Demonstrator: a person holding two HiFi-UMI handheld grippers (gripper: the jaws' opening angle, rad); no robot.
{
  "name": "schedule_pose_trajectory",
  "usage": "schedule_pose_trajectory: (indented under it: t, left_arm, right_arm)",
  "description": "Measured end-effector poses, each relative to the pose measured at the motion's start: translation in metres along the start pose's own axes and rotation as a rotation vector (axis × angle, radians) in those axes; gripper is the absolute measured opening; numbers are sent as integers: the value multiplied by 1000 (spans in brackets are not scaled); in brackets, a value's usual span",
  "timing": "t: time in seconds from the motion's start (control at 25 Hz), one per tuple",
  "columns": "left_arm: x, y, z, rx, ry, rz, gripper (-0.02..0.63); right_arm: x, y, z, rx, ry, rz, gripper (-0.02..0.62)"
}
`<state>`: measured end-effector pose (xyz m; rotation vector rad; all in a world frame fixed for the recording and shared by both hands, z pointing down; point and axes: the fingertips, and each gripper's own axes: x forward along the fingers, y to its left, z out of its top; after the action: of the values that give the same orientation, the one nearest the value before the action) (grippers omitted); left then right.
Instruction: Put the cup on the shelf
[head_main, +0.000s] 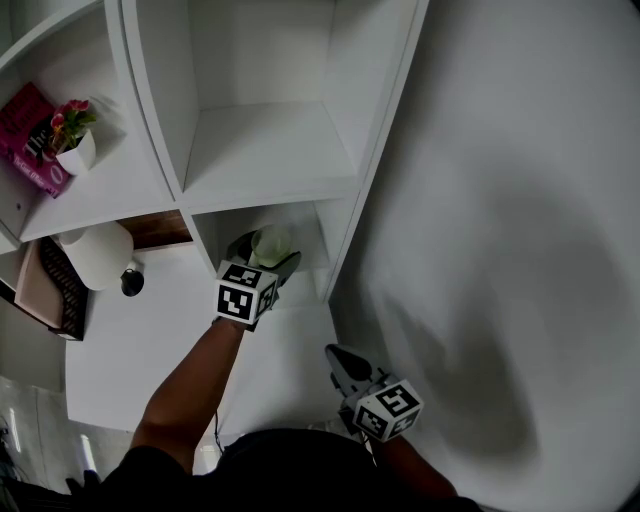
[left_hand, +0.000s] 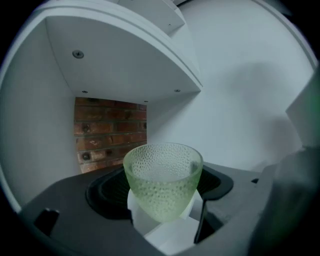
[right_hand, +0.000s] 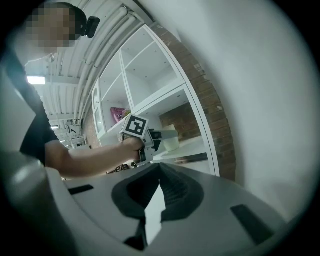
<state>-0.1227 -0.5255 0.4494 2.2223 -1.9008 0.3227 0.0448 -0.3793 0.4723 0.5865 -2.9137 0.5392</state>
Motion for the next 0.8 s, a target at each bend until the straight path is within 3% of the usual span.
schedule_pose_trajectory:
  t: [0.28,0.52,0.8]
  left_arm:
    - [34,23,3,14,33,38,385]
    - [55,44,-5,-45,71,69,385]
    - [59,47,-4,-5,53,98,385]
  right_arm:
    - [-6,-19,-3,15,8,-22,5]
    - [-4,-29,-5,23,22,-27,5]
    - [-2,-34,-6,30,31,-21,5]
